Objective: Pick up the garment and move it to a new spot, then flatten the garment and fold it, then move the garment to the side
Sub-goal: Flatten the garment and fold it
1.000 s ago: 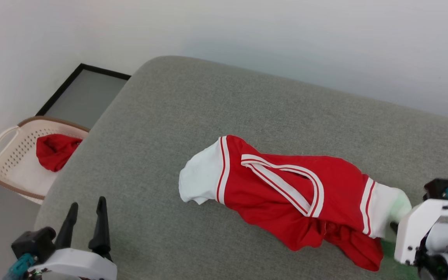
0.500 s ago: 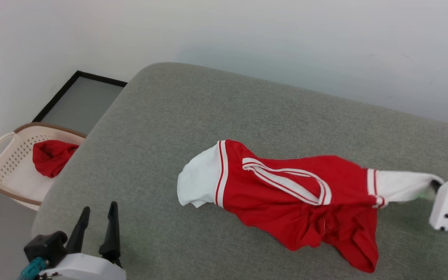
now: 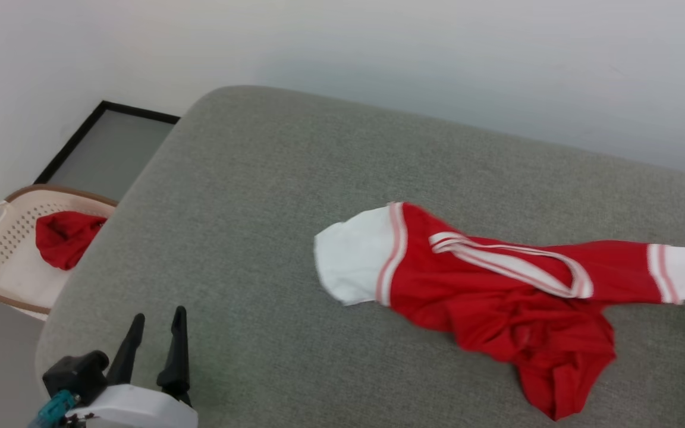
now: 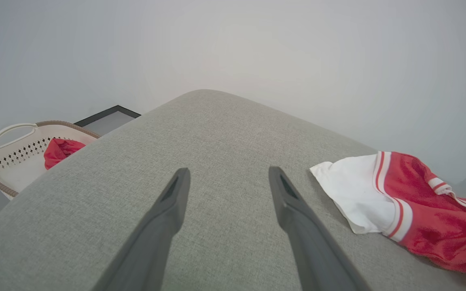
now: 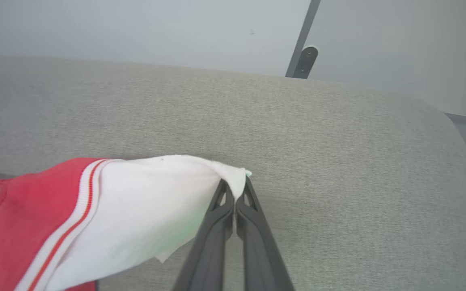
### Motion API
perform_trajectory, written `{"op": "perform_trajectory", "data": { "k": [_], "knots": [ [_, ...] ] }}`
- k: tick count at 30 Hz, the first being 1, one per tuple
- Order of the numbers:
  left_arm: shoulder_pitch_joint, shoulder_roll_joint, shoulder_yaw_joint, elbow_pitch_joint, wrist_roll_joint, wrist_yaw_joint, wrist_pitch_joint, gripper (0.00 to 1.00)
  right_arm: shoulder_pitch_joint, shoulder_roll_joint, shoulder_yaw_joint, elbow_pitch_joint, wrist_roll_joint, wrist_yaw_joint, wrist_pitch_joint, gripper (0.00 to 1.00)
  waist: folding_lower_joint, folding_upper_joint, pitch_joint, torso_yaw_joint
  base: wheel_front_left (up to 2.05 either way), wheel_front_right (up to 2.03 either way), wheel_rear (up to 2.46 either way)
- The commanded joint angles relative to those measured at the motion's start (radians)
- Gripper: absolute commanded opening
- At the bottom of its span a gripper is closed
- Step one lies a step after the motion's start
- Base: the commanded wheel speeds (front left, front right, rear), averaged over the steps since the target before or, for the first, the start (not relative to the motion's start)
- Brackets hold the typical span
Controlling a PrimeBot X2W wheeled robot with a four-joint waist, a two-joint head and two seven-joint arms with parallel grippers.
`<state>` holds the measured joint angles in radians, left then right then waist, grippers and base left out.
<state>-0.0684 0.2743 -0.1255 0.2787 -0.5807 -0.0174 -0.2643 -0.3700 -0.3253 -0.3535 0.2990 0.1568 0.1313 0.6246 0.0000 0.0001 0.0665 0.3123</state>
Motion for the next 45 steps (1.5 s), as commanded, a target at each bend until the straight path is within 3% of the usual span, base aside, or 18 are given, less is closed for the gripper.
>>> {"op": "perform_trajectory", "data": {
  "k": [1, 6, 13, 15, 17, 22, 28, 45],
  "knots": [
    [-0.012, -0.002, 0.005, 0.003, 0.006, -0.002, 0.001, 1.00, -0.005, -0.012, -0.015, 0.003, -0.002, -0.001, -0.004, 0.00, 0.0000, -0.0001, 0.011, -0.009, 0.00, 0.00, 0.00],
    [-0.029, -0.009, 0.008, 0.013, 0.012, -0.015, 0.001, 1.00, 0.007, -0.042, -0.075, 0.011, -0.015, -0.001, -0.001, 0.00, 0.0000, -0.0001, 0.034, -0.024, 0.00, 0.00, 0.00],
    [-0.054, -0.019, 0.006, 0.030, 0.025, -0.027, 0.001, 1.00, 0.012, -0.018, -0.111, 0.083, -0.017, -0.001, -0.027, 0.02, 0.0000, -0.0001, 0.060, -0.043, 0.00, 0.00, 0.00],
    [-0.059, -0.020, 0.005, 0.035, 0.029, -0.029, 0.001, 1.00, 0.005, -0.011, -0.110, 0.117, -0.023, -0.001, -0.046, 0.36, 0.0000, -0.0001, 0.064, -0.048, 0.00, 0.00, 0.00],
    [-0.063, -0.017, 0.003, 0.041, 0.031, -0.033, 0.001, 1.00, -0.008, -0.008, -0.101, 0.148, -0.031, -0.001, -0.069, 1.00, 0.0000, -0.0001, 0.066, -0.055, 0.00, 0.00, 0.00],
    [-0.067, -0.009, 0.012, 0.046, 0.036, -0.033, 0.001, 1.00, -0.042, -0.002, -0.085, 0.195, -0.026, -0.001, -0.098, 1.00, 0.0000, -0.0001, 0.060, -0.080, 0.00, 0.00, 0.00],
    [-0.058, 0.005, 0.027, 0.040, 0.038, -0.026, 0.001, 1.00, -0.044, 0.003, -0.043, 0.157, -0.001, -0.001, -0.141, 1.00, 0.0000, -0.0001, 0.043, -0.126, 0.00, 0.00, 0.00],
    [-0.030, 0.070, 0.050, -0.031, 0.040, -0.002, 0.028, 1.00, 0.207, 0.145, 0.139, -0.221, 0.072, -0.001, -0.387, 1.00, 0.0000, -0.0001, 0.005, -0.305, 0.00, 0.00, 0.00]
  ]
}}
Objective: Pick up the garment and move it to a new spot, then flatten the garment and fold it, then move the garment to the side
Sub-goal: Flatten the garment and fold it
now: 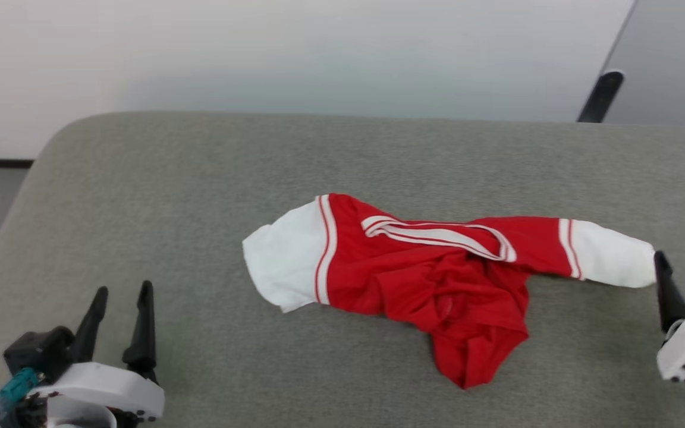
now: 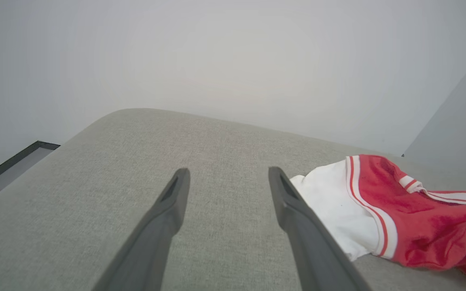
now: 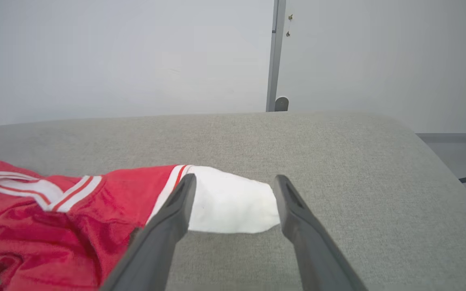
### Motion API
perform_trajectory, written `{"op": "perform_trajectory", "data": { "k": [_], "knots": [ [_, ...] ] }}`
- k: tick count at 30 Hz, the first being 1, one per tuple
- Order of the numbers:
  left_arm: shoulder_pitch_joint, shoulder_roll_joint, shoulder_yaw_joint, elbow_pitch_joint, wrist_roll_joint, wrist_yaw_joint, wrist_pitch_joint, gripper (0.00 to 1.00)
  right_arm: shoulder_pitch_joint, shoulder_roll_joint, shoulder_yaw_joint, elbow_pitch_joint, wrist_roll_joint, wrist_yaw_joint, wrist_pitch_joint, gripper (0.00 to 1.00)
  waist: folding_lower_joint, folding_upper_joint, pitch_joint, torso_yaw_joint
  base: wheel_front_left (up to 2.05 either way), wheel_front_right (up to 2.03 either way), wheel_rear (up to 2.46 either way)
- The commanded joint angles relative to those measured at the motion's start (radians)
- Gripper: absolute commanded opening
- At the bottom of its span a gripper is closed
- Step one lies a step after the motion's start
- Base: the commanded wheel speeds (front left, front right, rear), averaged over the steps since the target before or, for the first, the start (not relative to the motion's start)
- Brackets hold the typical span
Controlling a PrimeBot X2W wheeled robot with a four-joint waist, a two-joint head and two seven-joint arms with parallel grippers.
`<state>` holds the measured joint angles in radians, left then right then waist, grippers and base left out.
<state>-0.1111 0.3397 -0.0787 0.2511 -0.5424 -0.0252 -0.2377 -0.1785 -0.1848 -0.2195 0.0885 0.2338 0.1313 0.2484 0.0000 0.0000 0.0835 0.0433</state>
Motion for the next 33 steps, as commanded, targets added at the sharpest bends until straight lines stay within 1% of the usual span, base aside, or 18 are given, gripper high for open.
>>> {"op": "perform_trajectory", "data": {
  "k": [1, 6, 10, 12, 15, 17, 22, 28, 33],
  "knots": [
    [0.016, 0.008, 0.005, -0.009, 0.001, 0.008, 0.004, 1.00, 0.032, 0.018, 0.009, -0.023, -0.005, -0.001, -0.025, 1.00, 0.0000, 0.0000, -0.013, -0.045, 0.00, 0.00, 0.00],
    [0.036, 0.025, 0.018, -0.034, -0.009, 0.019, 0.017, 1.00, 0.096, 0.060, 0.036, -0.066, -0.019, -0.001, -0.096, 1.00, 0.0000, 0.0000, -0.022, -0.087, 0.00, 0.00, 0.00],
    [0.047, 0.031, 0.023, -0.050, -0.012, 0.025, 0.021, 1.00, 0.118, 0.065, 0.065, -0.072, -0.025, -0.001, -0.116, 1.00, 0.0000, 0.0000, -0.023, -0.106, 0.00, 0.00, 0.00],
    [0.053, 0.034, 0.025, -0.058, -0.015, 0.027, 0.024, 1.00, 0.125, 0.050, 0.102, -0.073, -0.025, -0.001, -0.127, 1.00, 0.0000, 0.0000, -0.024, -0.114, 0.00, 0.00, 0.00],
    [0.056, 0.036, 0.024, -0.068, -0.019, 0.028, 0.028, 1.00, 0.126, 0.028, 0.125, -0.053, -0.020, -0.001, -0.140, 1.00, 0.0000, 0.0000, -0.025, -0.118, 0.00, 0.00, 0.00],
    [0.058, 0.037, 0.020, -0.072, -0.019, 0.028, 0.030, 1.00, 0.120, 0.025, 0.130, -0.041, -0.014, -0.001, -0.148, 1.00, 0.0000, 0.0000, -0.026, -0.117, 0.00, 0.00, 0.00],
    [0.052, 0.036, 0.010, -0.079, -0.014, 0.030, 0.031, 1.00, 0.108, -0.002, 0.166, -0.023, -0.012, -0.001, -0.130, 1.00, 0.0000, 0.0000, -0.017, -0.102, 0.00, 0.00, 0.00],
    [0.036, 0.036, 0.002, -0.074, 0.003, 0.036, 0.015, 1.00, 0.083, -0.054, 0.221, -0.011, -0.003, -0.001, -0.092, 1.00, 0.0000, 0.0000, 0.007, -0.066, 0.00, 0.00, 0.00],
    [0.028, 0.028, -0.002, -0.059, 0.030, 0.045, -0.004, 1.00, 0.053, -0.115, 0.261, -0.002, 0.011, -0.001, -0.042, 1.00, 0.0000, 0.0000, 0.031, -0.023, 0.00, 0.00, 0.00]
  ]
}}
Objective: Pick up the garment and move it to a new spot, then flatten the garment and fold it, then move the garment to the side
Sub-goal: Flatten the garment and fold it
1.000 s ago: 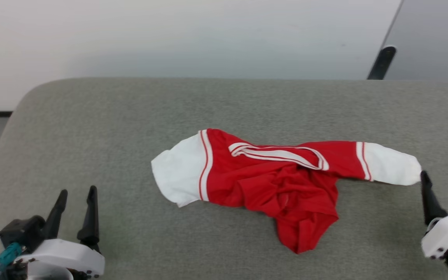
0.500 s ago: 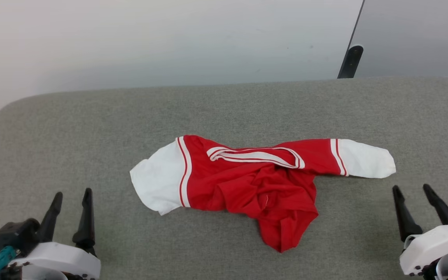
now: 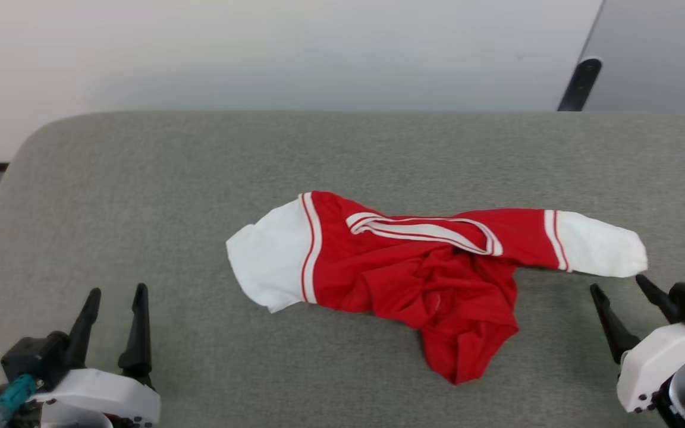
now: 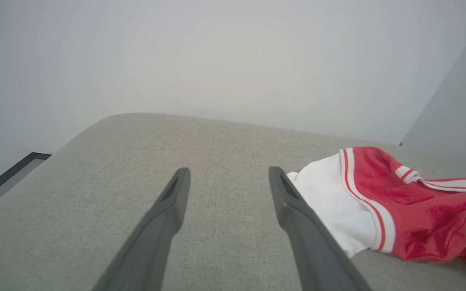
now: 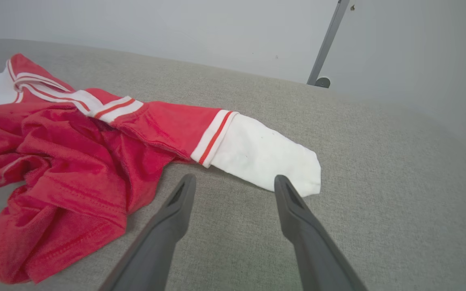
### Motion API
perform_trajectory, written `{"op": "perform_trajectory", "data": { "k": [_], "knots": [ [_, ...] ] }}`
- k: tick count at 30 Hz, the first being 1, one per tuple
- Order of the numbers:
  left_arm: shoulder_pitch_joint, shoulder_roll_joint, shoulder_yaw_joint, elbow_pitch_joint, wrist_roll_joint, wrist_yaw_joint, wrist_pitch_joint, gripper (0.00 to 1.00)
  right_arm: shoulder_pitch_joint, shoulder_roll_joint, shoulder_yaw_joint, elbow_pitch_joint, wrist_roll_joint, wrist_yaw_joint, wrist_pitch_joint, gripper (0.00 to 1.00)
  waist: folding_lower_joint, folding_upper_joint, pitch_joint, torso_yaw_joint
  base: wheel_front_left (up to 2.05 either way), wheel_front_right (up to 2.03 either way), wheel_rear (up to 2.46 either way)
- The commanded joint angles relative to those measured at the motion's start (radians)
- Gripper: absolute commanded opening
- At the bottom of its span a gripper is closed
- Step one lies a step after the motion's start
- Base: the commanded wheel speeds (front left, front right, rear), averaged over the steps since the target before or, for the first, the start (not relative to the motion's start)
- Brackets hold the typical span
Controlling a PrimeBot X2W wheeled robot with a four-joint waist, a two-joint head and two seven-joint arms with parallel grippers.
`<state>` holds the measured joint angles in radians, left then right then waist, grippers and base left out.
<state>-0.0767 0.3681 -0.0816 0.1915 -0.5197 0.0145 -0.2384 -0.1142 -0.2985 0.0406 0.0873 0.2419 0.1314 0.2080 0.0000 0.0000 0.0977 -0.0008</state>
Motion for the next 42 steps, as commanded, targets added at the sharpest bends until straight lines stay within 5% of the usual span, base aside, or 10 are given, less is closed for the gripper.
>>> {"op": "perform_trajectory", "data": {
  "k": [1, 16, 34, 35, 37, 42],
  "knots": [
    [-0.008, -0.002, -0.001, 0.004, 0.015, 0.006, -0.008, 1.00, -0.019, -0.012, 0.005, 0.001, 0.011, -0.001, 0.011, 1.00, 0.0000, 0.0000, 0.023, 0.030, 0.00, 0.00, 0.00],
    [-0.054, -0.082, 0.001, 0.058, 0.028, -0.034, -0.027, 1.00, -0.106, -0.174, 0.078, -0.027, 0.061, -0.001, 0.254, 1.00, 0.0000, 0.0000, 0.111, 0.149, 0.00, 0.00, 0.00],
    [-0.084, -0.138, 0.042, 0.083, 0.058, -0.083, -0.027, 1.00, -0.176, -0.272, 0.168, 0.031, 0.011, -0.001, 0.355, 1.00, 0.0000, 0.0000, 0.153, 0.185, 0.00, 0.00, 0.00],
    [-0.085, -0.140, 0.043, 0.085, 0.059, -0.084, -0.027, 1.00, -0.178, -0.269, 0.165, 0.034, 0.016, -0.001, 0.361, 0.45, 0.0000, 0.0000, 0.154, 0.185, 0.00, 0.00, 0.00],
    [-0.087, -0.143, 0.046, 0.088, 0.064, -0.087, -0.025, 1.00, -0.186, -0.265, 0.153, 0.046, 0.026, -0.001, 0.360, 0.00, 0.0000, 0.0000, 0.155, 0.185, 0.00, 0.00, 0.00],
    [-0.095, -0.151, 0.049, 0.096, 0.070, -0.095, -0.025, 1.00, -0.199, -0.251, 0.139, 0.060, 0.043, -0.001, 0.374, 0.00, 0.0000, 0.0000, 0.158, 0.186, 0.00, 0.00, 0.00]
  ]
}}
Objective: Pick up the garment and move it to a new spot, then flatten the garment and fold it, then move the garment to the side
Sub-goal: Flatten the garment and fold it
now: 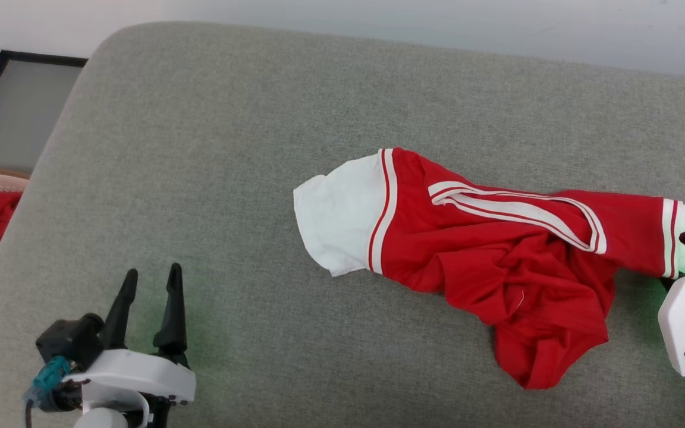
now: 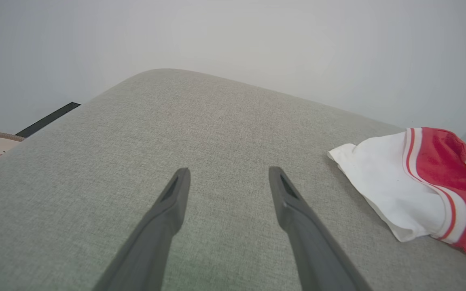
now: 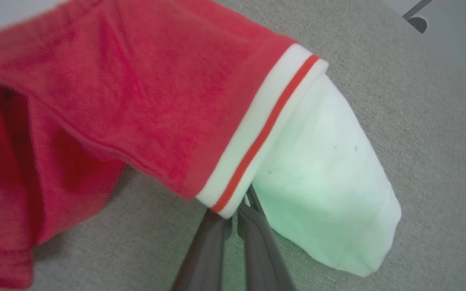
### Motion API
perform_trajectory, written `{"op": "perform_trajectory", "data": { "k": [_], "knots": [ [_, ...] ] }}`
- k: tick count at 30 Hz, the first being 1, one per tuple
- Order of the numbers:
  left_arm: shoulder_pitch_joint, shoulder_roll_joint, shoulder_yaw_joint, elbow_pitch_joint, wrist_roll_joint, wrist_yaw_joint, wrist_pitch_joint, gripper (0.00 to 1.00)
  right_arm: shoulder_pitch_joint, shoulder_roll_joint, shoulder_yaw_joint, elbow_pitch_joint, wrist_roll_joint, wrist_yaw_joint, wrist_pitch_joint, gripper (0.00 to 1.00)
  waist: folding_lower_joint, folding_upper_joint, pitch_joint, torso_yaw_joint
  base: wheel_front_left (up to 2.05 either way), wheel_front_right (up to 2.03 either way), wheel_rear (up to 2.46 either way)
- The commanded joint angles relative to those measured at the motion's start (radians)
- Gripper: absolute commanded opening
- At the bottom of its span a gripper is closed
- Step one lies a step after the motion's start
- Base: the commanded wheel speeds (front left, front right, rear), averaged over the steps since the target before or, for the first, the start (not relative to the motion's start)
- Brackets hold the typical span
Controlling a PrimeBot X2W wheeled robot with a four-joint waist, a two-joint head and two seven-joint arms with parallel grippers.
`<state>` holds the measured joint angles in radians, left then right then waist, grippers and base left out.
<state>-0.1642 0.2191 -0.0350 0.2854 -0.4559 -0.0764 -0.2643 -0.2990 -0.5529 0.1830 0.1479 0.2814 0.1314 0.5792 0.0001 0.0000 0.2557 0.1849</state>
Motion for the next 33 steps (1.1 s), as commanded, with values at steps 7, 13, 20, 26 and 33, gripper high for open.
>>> {"op": "perform_trajectory", "data": {
  "k": [7, 13, 20, 26, 33],
  "knots": [
    [-0.005, -0.005, 0.010, 0.011, 0.011, -0.011, 0.001, 1.00, -0.035, 0.018, -0.045, -0.029, 0.062, -0.001, 0.027, 0.00, -0.0001, 0.0000, -0.005, -0.005, 0.00, 0.00, 0.00],
    [-0.006, -0.011, 0.003, 0.013, 0.018, -0.014, 0.001, 1.00, -0.079, 0.018, -0.090, -0.034, 0.070, -0.001, 0.031, 0.00, -0.0001, 0.0000, -0.008, -0.002, 0.00, 0.00, 0.00],
    [-0.028, -0.028, -0.025, 0.013, 0.032, -0.024, 0.001, 1.00, -0.164, 0.030, -0.161, 0.039, 0.036, -0.001, 0.005, 0.00, -0.0001, 0.0000, 0.014, 0.028, 0.00, 0.00, 0.00],
    [-0.051, -0.047, -0.045, 0.004, 0.045, -0.034, 0.001, 1.00, -0.233, 0.031, -0.199, 0.129, -0.001, -0.001, -0.031, 0.00, -0.0001, 0.0000, 0.046, 0.064, 0.00, 0.00, 0.00],
    [-0.076, -0.071, -0.056, -0.002, 0.055, -0.043, 0.001, 1.00, -0.328, 0.032, -0.219, 0.242, -0.034, -0.001, -0.083, 0.00, -0.0001, 0.0000, 0.092, 0.100, 0.00, 0.00, 0.00]
  ]
}}
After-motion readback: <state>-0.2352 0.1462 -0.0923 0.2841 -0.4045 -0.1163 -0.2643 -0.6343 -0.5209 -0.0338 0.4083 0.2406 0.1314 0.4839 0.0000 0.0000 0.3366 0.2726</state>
